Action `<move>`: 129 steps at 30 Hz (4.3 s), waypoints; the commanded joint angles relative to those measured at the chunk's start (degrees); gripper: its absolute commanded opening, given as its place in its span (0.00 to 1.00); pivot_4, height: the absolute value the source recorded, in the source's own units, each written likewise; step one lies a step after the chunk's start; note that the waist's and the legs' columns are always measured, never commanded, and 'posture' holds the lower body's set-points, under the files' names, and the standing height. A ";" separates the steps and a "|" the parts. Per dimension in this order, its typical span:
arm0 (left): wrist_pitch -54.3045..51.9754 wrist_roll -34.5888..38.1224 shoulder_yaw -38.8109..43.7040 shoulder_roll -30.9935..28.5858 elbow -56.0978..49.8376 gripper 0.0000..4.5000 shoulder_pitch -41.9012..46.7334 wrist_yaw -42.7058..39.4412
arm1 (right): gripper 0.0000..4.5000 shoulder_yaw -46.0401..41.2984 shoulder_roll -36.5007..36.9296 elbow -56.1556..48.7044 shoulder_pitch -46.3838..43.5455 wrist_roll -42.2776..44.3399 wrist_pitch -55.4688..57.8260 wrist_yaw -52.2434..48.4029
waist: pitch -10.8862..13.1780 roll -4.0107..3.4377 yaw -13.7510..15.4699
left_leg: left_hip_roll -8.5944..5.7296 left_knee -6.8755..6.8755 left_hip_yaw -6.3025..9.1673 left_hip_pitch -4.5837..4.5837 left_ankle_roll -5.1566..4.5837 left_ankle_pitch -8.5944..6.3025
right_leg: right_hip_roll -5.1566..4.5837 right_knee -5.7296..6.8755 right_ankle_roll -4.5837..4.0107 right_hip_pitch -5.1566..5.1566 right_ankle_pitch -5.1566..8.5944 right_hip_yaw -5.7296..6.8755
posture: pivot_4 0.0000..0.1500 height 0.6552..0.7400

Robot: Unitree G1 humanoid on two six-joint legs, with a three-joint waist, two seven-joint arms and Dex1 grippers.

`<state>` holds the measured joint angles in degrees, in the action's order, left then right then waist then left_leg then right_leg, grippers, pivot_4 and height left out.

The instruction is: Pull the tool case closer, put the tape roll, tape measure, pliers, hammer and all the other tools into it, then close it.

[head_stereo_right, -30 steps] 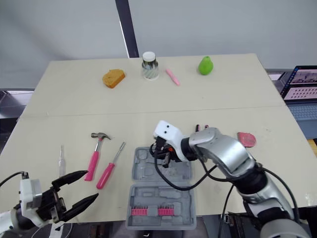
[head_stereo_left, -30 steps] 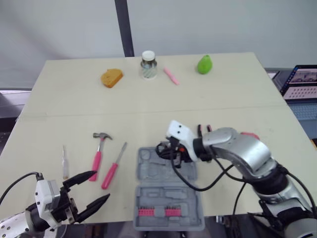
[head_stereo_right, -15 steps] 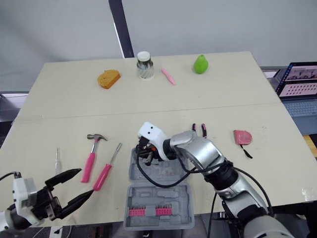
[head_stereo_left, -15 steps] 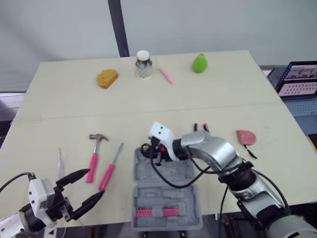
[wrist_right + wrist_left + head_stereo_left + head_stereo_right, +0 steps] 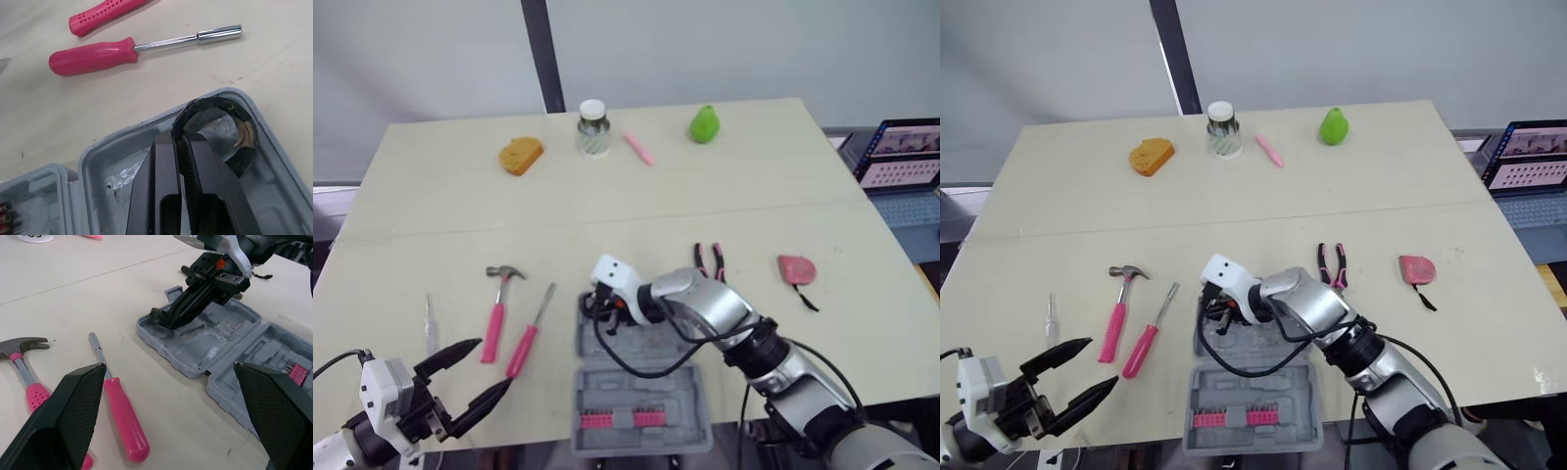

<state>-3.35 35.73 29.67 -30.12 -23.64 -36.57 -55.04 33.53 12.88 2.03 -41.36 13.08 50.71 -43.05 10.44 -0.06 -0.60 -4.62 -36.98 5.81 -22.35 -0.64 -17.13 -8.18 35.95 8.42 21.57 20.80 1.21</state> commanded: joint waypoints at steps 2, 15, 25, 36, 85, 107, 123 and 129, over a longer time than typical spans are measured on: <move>0.09 0.53 1.49 0.28 0.03 1.00 -1.12 0.10 | 0.01 -0.06 -1.21 -0.04 -0.51 -0.94 -1.72 -0.81 | 0.00 0.00 -0.14 | 0.01 0.00 0.00 0.00 0.00 0.00 | 0.02 0.00 0.00 0.01 0.00 -0.01 | 1.00 0.98; 0.25 0.25 1.37 0.78 -0.94 1.00 -2.31 0.07 | 0.01 0.51 -2.98 0.11 0.24 -2.32 -1.94 -1.64 | 0.00 0.00 -1.09 | 0.43 -0.01 -0.01 0.03 0.28 -0.17 | 0.53 0.00 -0.17 0.04 0.08 -0.20 | 1.00 0.98; 0.44 -0.07 1.62 1.17 -1.13 1.00 -3.35 0.36 | 0.01 1.02 -4.22 1.38 -0.17 -3.28 -2.90 -1.88 | 0.00 0.00 -1.07 | 0.47 -0.03 -0.01 0.04 0.32 -0.19 | 0.56 0.02 -0.22 0.05 0.10 -0.42 | 1.00 0.98; 0.43 -0.31 1.82 1.66 -1.01 1.00 -3.92 1.33 | 0.01 1.50 -5.23 3.43 -0.42 -4.67 -4.64 -2.10 | 0.00 0.00 -1.07 | 0.47 -0.02 -0.01 0.05 0.34 -0.20 | 0.58 0.03 -0.22 0.05 0.10 -0.50 | 1.00 0.98; 1.11 -1.29 0.26 2.67 -0.97 1.00 -4.09 0.93 | 0.54 -0.67 -4.25 0.01 -1.66 -3.75 -3.73 -3.82 | -0.01 0.01 -1.08 | 0.47 -0.02 -0.01 0.06 0.35 -0.20 | 0.59 0.04 -0.23 0.06 0.11 -0.52 | 1.00 0.98; 0.97 -1.29 -0.30 2.28 -0.59 1.00 -2.96 0.94 | 0.54 -4.52 -4.27 0.10 4.10 -3.59 -12.61 -1.14 | -0.02 0.03 -1.05 | 0.47 -0.03 -0.02 0.06 0.34 -0.20 | 0.59 0.05 -0.23 0.06 0.10 -0.52 | 1.00 0.98; 0.83 -1.40 -0.21 1.97 -0.56 1.00 -2.66 0.86 | 0.54 -4.40 -6.03 6.56 6.15 -6.37 -18.00 -0.51 | -0.03 0.04 -1.08 | 0.48 -0.04 -0.02 0.07 0.35 -0.20 | 0.61 0.06 -0.23 0.05 0.11 -0.51 | 1.00 0.98; 0.85 -1.34 -0.20 1.90 -0.59 1.00 -2.70 0.70 | 0.54 -4.50 -6.56 8.03 6.68 -7.91 -18.86 0.11 | -0.03 0.04 -1.07 | 0.48 -0.04 -0.02 0.08 0.35 -0.20 | 0.61 0.08 -0.23 0.05 0.11 -0.51 | 1.00 0.98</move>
<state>-2.99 34.27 29.10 -27.82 -23.82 -38.92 -53.95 29.32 7.29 10.31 -34.90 5.55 32.99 -43.55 10.41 -0.02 -1.67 -4.14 -37.02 5.79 -22.27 -0.29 -17.33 -7.57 36.03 8.19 21.62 20.91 0.71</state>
